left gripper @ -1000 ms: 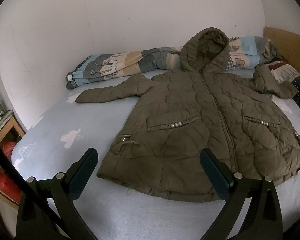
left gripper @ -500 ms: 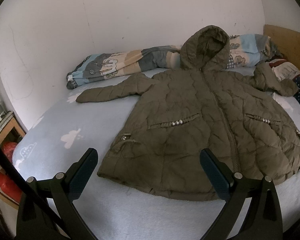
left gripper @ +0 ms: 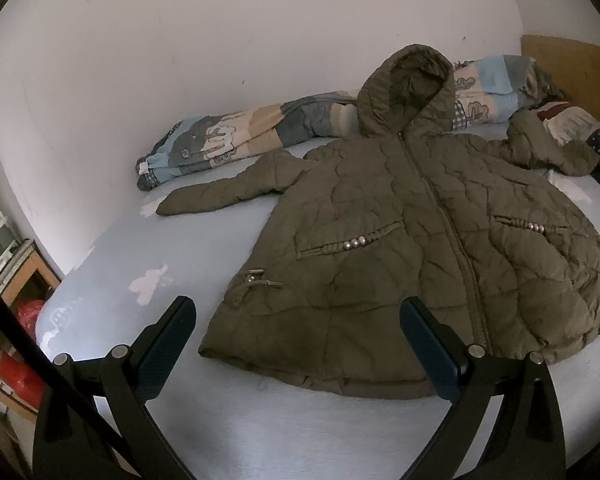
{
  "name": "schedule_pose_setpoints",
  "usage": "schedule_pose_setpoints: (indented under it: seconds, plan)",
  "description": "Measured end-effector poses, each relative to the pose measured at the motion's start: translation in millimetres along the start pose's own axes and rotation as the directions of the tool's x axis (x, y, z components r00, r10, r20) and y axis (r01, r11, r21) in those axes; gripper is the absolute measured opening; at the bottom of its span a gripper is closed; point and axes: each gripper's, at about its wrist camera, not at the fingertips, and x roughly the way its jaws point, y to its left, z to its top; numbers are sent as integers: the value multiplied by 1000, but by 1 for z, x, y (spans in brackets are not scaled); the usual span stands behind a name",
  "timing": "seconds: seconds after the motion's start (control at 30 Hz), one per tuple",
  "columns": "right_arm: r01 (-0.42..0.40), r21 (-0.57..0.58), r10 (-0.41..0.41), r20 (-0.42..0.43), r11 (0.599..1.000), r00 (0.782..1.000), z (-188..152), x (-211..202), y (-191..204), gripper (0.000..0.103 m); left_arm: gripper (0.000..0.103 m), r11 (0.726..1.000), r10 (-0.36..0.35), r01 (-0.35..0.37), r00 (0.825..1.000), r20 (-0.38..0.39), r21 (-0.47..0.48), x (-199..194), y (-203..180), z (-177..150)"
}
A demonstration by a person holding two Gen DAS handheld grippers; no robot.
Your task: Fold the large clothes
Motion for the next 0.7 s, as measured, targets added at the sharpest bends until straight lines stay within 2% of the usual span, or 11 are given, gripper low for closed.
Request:
schedule_pose_setpoints:
  seconds: [0.33, 0.4, 0.47, 0.53, 0.63, 0.7]
  plan:
    - [11, 15, -11, 0, 1000, 1000, 0, -3, -9, 103, 102, 1000, -4, 4, 1000, -4, 15, -9, -3, 8]
    - [13, 18, -13, 0, 1000, 1000, 1, -3, -13, 103, 102, 999, -46, 46, 999, 16, -19, -23, 6, 26]
    - [10, 30, -10, 1, 999, 1000, 3, -3, -18, 103, 102, 992, -107, 111, 992, 71, -60, -37, 18, 52]
    - [-2, 79, 3, -3, 997, 1000, 5, -2, -30, 103, 102, 989, -123, 131, 987, 103, -66, -42, 22, 75]
    - [-28, 195, 34, -27, 980, 999, 7, 6, -57, 103, 102, 976, -197, 205, 975, 105, -68, -27, 25, 111]
    - [-39, 278, 53, -46, 960, 998, 6, 14, -78, 103, 102, 975, -211, 214, 976, 59, -52, 0, 22, 121]
